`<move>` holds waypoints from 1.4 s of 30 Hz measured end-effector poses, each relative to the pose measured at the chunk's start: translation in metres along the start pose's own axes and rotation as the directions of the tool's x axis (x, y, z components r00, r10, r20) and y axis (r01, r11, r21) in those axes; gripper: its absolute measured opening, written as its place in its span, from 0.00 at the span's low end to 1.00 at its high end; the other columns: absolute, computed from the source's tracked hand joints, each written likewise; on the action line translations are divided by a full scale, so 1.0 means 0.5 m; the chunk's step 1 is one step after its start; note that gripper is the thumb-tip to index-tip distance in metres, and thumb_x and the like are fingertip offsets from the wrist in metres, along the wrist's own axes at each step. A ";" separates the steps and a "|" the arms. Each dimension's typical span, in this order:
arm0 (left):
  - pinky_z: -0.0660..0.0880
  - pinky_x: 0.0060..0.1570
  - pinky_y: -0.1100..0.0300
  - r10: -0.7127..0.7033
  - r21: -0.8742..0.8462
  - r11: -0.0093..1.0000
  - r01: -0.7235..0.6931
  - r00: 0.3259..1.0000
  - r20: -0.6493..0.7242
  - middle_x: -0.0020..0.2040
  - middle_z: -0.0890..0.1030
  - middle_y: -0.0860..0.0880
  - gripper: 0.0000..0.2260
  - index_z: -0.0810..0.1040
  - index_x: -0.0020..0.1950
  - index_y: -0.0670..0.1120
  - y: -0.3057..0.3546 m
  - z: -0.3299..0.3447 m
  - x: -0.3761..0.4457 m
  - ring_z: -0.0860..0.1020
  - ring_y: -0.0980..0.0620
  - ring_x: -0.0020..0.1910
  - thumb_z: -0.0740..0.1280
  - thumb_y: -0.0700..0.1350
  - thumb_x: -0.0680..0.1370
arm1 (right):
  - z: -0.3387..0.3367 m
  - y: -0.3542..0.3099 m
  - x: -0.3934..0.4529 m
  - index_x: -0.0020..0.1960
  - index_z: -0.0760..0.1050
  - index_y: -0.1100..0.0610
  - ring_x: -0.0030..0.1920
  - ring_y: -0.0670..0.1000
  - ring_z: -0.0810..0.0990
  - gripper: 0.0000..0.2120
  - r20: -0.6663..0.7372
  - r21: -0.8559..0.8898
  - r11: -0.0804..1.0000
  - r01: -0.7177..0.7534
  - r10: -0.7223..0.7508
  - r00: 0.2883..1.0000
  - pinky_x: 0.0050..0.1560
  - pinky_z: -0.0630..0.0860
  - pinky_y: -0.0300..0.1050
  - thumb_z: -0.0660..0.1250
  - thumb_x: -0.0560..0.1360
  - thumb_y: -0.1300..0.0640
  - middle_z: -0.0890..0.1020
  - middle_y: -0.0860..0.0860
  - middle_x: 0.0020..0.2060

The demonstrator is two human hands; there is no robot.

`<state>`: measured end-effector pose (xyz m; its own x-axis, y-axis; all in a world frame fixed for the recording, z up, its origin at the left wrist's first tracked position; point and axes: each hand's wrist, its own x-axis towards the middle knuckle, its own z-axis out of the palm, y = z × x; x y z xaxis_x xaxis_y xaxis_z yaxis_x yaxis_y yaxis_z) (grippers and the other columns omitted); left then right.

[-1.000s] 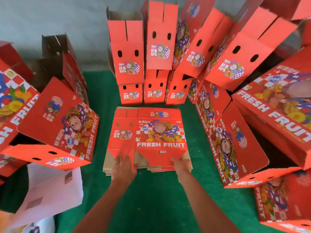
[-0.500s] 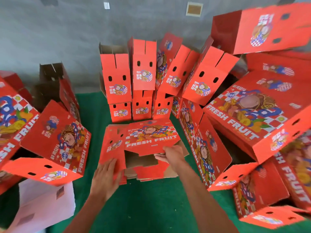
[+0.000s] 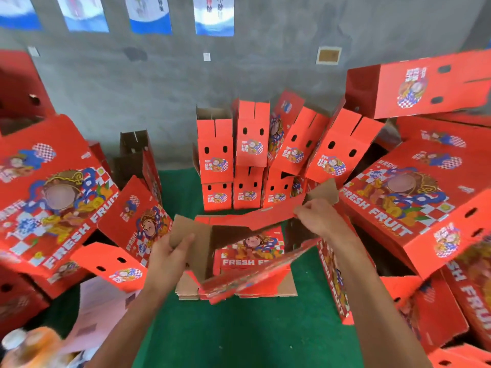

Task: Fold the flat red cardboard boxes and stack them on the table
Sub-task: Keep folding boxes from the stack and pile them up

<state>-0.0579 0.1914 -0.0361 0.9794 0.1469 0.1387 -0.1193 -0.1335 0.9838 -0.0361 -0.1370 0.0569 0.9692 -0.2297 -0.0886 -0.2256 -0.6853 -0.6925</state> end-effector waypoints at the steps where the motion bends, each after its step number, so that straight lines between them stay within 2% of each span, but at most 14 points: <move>1: 0.84 0.40 0.47 0.026 -0.036 0.999 -0.028 0.998 -0.058 0.45 0.88 0.50 0.05 0.84 0.48 0.55 0.006 0.001 -0.005 0.86 0.48 0.44 0.70 0.53 0.77 | -0.004 -0.008 -0.009 0.38 0.72 0.56 0.41 0.56 0.80 0.19 0.035 -0.107 0.994 0.024 -0.021 0.999 0.45 0.74 0.48 0.61 0.82 0.46 0.77 0.52 0.39; 4: 0.78 0.32 0.57 -0.046 -0.194 0.981 0.008 0.981 -0.188 0.39 0.86 0.51 0.05 0.84 0.45 0.54 -0.004 0.001 -0.014 0.83 0.51 0.38 0.68 0.48 0.78 | -0.010 -0.021 -0.048 0.54 0.82 0.65 0.67 0.65 0.78 0.39 0.171 -0.262 0.959 0.111 -0.067 0.983 0.68 0.72 0.56 0.55 0.80 0.29 0.75 0.63 0.71; 7: 0.76 0.33 0.56 -0.239 -0.363 0.923 0.126 0.929 -0.284 0.41 0.85 0.47 0.06 0.83 0.52 0.47 -0.041 -0.015 -0.018 0.81 0.46 0.41 0.67 0.40 0.81 | 0.010 0.000 -0.093 0.65 0.82 0.46 0.69 0.52 0.76 0.46 0.402 -0.227 0.957 0.182 -0.078 0.912 0.62 0.72 0.46 0.48 0.68 0.15 0.78 0.49 0.69; 9: 0.79 0.43 0.51 -0.301 -0.376 0.910 0.175 0.903 -0.308 0.50 0.85 0.41 0.09 0.81 0.59 0.40 -0.066 -0.021 -0.027 0.82 0.41 0.49 0.64 0.38 0.82 | 0.034 0.022 -0.104 0.75 0.70 0.36 0.70 0.47 0.73 0.45 0.498 -0.224 0.945 0.238 -0.098 0.862 0.62 0.69 0.43 0.54 0.65 0.13 0.72 0.42 0.74; 13: 0.78 0.50 0.47 -0.247 -0.264 0.955 0.135 0.855 -0.456 0.48 0.84 0.46 0.08 0.83 0.51 0.48 -0.081 -0.032 -0.054 0.81 0.36 0.55 0.64 0.41 0.77 | 0.094 0.038 -0.102 0.78 0.62 0.32 0.77 0.50 0.66 0.46 0.413 -0.276 0.890 0.362 -0.230 0.881 0.74 0.66 0.54 0.53 0.65 0.13 0.66 0.35 0.77; 16: 0.77 0.60 0.45 -0.157 -0.088 0.988 0.130 0.859 -0.488 0.56 0.83 0.46 0.18 0.79 0.63 0.48 -0.087 -0.043 -0.060 0.80 0.39 0.59 0.63 0.44 0.74 | 0.146 0.027 -0.091 0.79 0.59 0.34 0.79 0.54 0.61 0.45 0.395 -0.423 0.764 0.488 -0.329 0.858 0.80 0.50 0.65 0.49 0.67 0.14 0.58 0.36 0.81; 20: 0.80 0.45 0.48 0.022 -0.099 0.994 -0.051 0.963 -0.268 0.47 0.82 0.50 0.10 0.76 0.54 0.45 -0.088 -0.026 -0.062 0.81 0.48 0.48 0.61 0.34 0.78 | 0.220 0.043 -0.054 0.82 0.51 0.36 0.77 0.57 0.65 0.43 0.346 -0.629 0.579 0.520 -0.391 0.853 0.78 0.47 0.68 0.52 0.72 0.19 0.47 0.47 0.84; 24: 0.67 0.70 0.66 0.136 0.214 0.967 -0.136 0.991 0.015 0.74 0.74 0.53 0.28 0.70 0.77 0.49 -0.112 -0.032 -0.076 0.70 0.61 0.74 0.63 0.28 0.80 | 0.280 0.079 -0.031 0.82 0.45 0.37 0.81 0.60 0.56 0.47 0.303 -0.673 0.538 0.509 -0.427 0.852 0.79 0.55 0.61 0.55 0.71 0.19 0.46 0.52 0.84; 27: 0.56 0.78 0.64 0.168 0.536 0.763 -0.361 0.912 0.375 0.79 0.64 0.60 0.29 0.64 0.81 0.57 -0.126 -0.024 -0.086 0.59 0.62 0.79 0.67 0.42 0.82 | 0.296 0.090 -0.027 0.83 0.47 0.39 0.81 0.60 0.56 0.46 0.242 -0.716 0.521 0.465 -0.439 0.865 0.80 0.51 0.60 0.56 0.72 0.21 0.55 0.55 0.83; 30: 0.45 0.81 0.57 -0.014 0.683 0.627 -0.374 0.872 0.490 0.79 0.61 0.67 0.24 0.66 0.79 0.63 -0.134 -0.008 -0.093 0.53 0.66 0.80 0.48 0.65 0.85 | 0.284 0.081 -0.034 0.81 0.61 0.47 0.77 0.60 0.66 0.39 0.092 -0.773 0.462 0.435 -0.597 0.797 0.81 0.51 0.63 0.56 0.78 0.27 0.72 0.58 0.75; 34: 0.46 0.79 0.52 -0.086 0.707 0.647 -0.286 0.894 0.440 0.78 0.64 0.66 0.19 0.68 0.77 0.63 -0.139 0.001 -0.077 0.55 0.64 0.79 0.51 0.57 0.87 | 0.239 0.081 -0.032 0.76 0.69 0.58 0.73 0.61 0.72 0.28 -0.341 -0.637 0.679 0.364 -0.672 0.657 0.78 0.61 0.61 0.54 0.85 0.40 0.74 0.60 0.73; 36: 0.54 0.80 0.49 -0.086 0.659 0.710 -0.250 0.897 0.433 0.78 0.65 0.61 0.17 0.67 0.75 0.64 -0.143 0.005 -0.074 0.58 0.58 0.79 0.58 0.53 0.87 | 0.220 0.089 -0.044 0.75 0.69 0.59 0.67 0.59 0.77 0.29 -0.464 -0.356 0.878 0.319 -0.463 0.755 0.70 0.71 0.54 0.47 0.87 0.40 0.78 0.57 0.69; 39: 0.61 0.78 0.49 -0.023 0.550 0.813 -0.193 0.932 0.361 0.79 0.58 0.57 0.27 0.56 0.77 0.65 -0.140 0.007 -0.081 0.57 0.55 0.77 0.66 0.51 0.83 | 0.206 0.114 -0.058 0.59 0.80 0.51 0.56 0.49 0.83 0.29 -0.332 0.192 0.958 0.215 -0.143 0.933 0.56 0.73 0.38 0.44 0.85 0.38 0.84 0.40 0.48; 42: 0.53 0.79 0.46 -0.076 0.600 0.783 -0.168 0.930 0.360 0.83 0.43 0.60 0.29 0.52 0.83 0.62 -0.139 0.010 -0.077 0.45 0.53 0.81 0.61 0.59 0.84 | 0.214 0.153 -0.060 0.47 0.85 0.44 0.53 0.39 0.83 0.15 -0.071 0.291 0.934 0.208 -0.196 0.978 0.57 0.75 0.37 0.61 0.85 0.47 0.85 0.36 0.44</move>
<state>-0.0866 0.1902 -0.1103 0.9785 -0.2058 0.0132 -0.1599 -0.7167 0.6788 -0.0719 -0.1087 -0.0699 0.9851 -0.1400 0.1000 0.0195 -0.4867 -0.8734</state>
